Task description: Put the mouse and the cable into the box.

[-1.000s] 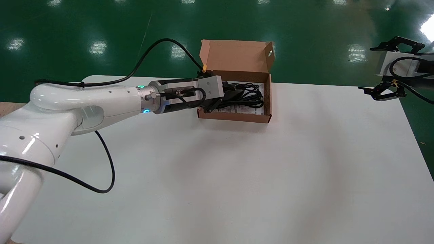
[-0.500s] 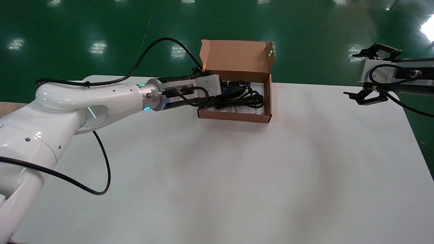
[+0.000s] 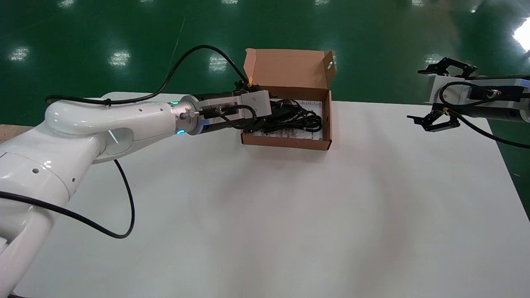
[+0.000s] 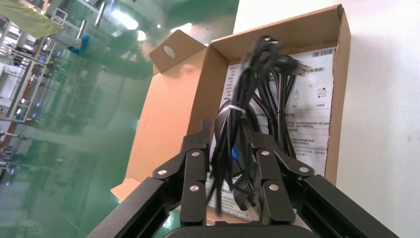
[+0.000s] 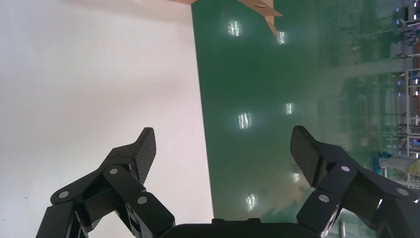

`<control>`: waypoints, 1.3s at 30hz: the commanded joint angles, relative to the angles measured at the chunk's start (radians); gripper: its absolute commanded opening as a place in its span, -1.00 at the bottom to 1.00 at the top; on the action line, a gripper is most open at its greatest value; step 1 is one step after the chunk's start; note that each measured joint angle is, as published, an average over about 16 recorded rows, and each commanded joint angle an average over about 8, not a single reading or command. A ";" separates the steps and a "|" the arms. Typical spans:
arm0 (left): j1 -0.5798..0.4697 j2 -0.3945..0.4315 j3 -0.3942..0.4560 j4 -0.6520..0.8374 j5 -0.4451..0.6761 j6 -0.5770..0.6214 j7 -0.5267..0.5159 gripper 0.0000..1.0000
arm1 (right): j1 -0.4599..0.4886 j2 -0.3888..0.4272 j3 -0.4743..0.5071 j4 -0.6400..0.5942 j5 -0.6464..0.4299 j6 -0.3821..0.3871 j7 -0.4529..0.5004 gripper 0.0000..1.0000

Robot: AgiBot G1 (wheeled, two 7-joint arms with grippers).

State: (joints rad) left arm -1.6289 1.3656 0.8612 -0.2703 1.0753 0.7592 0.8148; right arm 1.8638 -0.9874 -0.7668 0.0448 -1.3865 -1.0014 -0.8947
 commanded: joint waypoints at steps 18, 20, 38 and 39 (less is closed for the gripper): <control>0.046 -0.063 -0.054 -0.083 -0.025 0.066 -0.083 1.00 | -0.048 0.029 0.031 0.084 0.041 -0.030 0.071 1.00; 0.064 -0.088 -0.074 -0.117 -0.036 0.090 -0.116 1.00 | -0.075 0.041 0.047 0.125 0.063 -0.047 0.107 1.00; 0.231 -0.314 -0.246 -0.421 -0.141 0.310 -0.417 1.00 | -0.313 0.153 0.194 0.497 0.261 -0.196 0.432 1.00; 0.240 -0.327 -0.256 -0.439 -0.147 0.322 -0.434 1.00 | -0.327 0.159 0.202 0.518 0.272 -0.205 0.451 1.00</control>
State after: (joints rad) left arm -1.3889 1.0384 0.6054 -0.7089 0.9284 1.0812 0.3806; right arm 1.5372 -0.8281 -0.5646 0.5626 -1.1148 -1.2059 -0.4439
